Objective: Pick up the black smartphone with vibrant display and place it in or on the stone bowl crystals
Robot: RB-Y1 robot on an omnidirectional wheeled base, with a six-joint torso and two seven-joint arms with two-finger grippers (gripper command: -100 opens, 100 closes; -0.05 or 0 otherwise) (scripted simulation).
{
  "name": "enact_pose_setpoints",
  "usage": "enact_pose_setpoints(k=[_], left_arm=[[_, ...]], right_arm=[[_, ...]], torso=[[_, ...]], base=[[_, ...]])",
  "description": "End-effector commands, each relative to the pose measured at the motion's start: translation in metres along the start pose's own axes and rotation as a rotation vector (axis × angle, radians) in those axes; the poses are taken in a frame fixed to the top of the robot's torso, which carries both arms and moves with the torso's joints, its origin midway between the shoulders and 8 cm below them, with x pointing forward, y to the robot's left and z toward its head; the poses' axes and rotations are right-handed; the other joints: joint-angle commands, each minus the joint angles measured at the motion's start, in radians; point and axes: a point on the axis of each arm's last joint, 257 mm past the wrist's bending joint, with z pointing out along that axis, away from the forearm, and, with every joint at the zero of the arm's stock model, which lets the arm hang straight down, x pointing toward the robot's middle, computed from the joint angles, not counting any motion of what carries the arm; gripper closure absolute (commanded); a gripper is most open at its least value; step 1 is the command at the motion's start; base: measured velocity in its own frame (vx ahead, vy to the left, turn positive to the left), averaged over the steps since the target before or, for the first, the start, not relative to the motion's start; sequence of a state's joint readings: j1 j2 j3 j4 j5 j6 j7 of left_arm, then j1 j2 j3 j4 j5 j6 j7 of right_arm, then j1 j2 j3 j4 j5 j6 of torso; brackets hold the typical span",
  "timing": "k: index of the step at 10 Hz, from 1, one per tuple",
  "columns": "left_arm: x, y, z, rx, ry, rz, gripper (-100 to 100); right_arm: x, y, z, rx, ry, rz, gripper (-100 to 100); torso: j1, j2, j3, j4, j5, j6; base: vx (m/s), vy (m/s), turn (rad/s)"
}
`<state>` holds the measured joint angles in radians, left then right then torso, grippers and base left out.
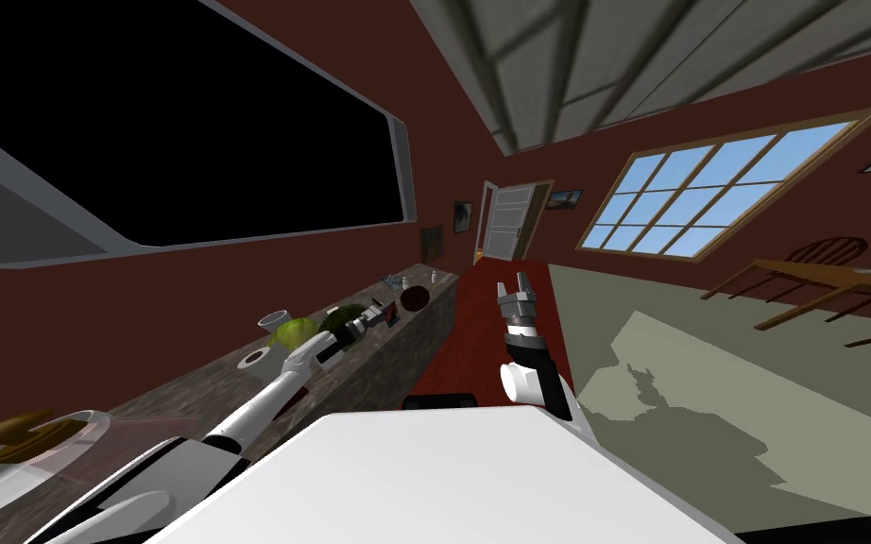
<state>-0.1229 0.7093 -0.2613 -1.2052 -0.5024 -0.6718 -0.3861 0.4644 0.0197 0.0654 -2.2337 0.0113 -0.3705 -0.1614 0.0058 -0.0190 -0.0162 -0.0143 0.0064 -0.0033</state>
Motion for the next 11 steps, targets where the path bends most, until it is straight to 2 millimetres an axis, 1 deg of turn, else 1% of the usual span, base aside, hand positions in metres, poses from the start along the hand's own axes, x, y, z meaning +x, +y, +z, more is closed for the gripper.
enact_pose_setpoints(k=[1,2,3,4,5,6,7,8,9,10,11], left_arm=[[0.000,-0.009,-0.008,0.017,0.001,0.000,100],[-0.002,-0.011,-0.007,0.022,-0.003,0.002,100],[0.002,-0.011,-0.023,0.022,0.017,0.008,100],[0.000,-0.021,-0.025,0.038,0.010,0.006,100],[-0.003,-0.024,-0.023,0.045,0.004,0.009,100],[0.001,-0.023,-0.038,0.046,0.026,0.016,100],[0.002,-0.032,-0.042,0.056,0.026,0.010,100],[-0.004,-0.037,-0.039,0.069,0.013,0.016,100],[-0.002,-0.033,-0.040,0.061,0.019,0.014,100],[-0.004,-0.034,-0.039,0.063,0.017,0.014,0],[-0.025,-0.033,-0.034,0.080,-0.018,-0.006,100]], right_arm=[[0.000,0.000,0.000,0.000,0.000,0.000,0],[0.000,0.000,0.000,0.000,0.000,0.000,0],[0.000,0.000,0.000,0.000,0.000,0.000,0],[0.000,0.000,0.000,0.000,0.000,0.000,0],[0.000,0.000,0.000,0.000,0.000,0.000,0],[0.000,0.000,0.000,0.000,0.000,0.000,0],[0.000,0.000,0.000,0.000,0.000,0.000,0],[0.000,0.000,0.000,0.000,0.000,0.000,0],[0.000,0.000,0.000,0.000,0.000,0.000,0],[0.000,0.000,0.000,0.000,0.000,0.000,0],[0.000,0.000,0.000,0.000,0.000,0.000,0]], torso=[[0.000,0.000,0.000,0.000,0.000,0.000],[-0.001,-0.001,0.000,0.000,0.000,0.001],[0.000,0.000,0.000,0.000,0.000,0.002],[0.000,-0.001,0.000,0.000,0.000,0.000],[0.000,-0.001,-0.001,0.000,0.000,0.002],[0.000,0.000,0.000,0.000,0.000,0.002],[-0.001,0.000,0.000,0.000,0.000,0.001],[-0.001,-0.001,-0.001,0.000,0.000,0.002],[-0.001,0.001,0.000,0.000,0.000,0.003],[0.001,0.002,0.001,0.001,0.000,0.002],[0.002,0.003,0.002,0.001,0.001,0.002]], base=[[0.082,-0.050,0.086],[0.041,-0.030,-0.018],[0.085,-0.030,0.085],[0.088,-0.045,0.101],[0.039,-0.034,0.011],[0.076,-0.052,0.090],[0.090,-0.056,0.095],[0.040,-0.030,0.011],[0.010,-0.010,-0.007],[0.000,0.000,0.000],[0.010,-0.026,-0.072]])
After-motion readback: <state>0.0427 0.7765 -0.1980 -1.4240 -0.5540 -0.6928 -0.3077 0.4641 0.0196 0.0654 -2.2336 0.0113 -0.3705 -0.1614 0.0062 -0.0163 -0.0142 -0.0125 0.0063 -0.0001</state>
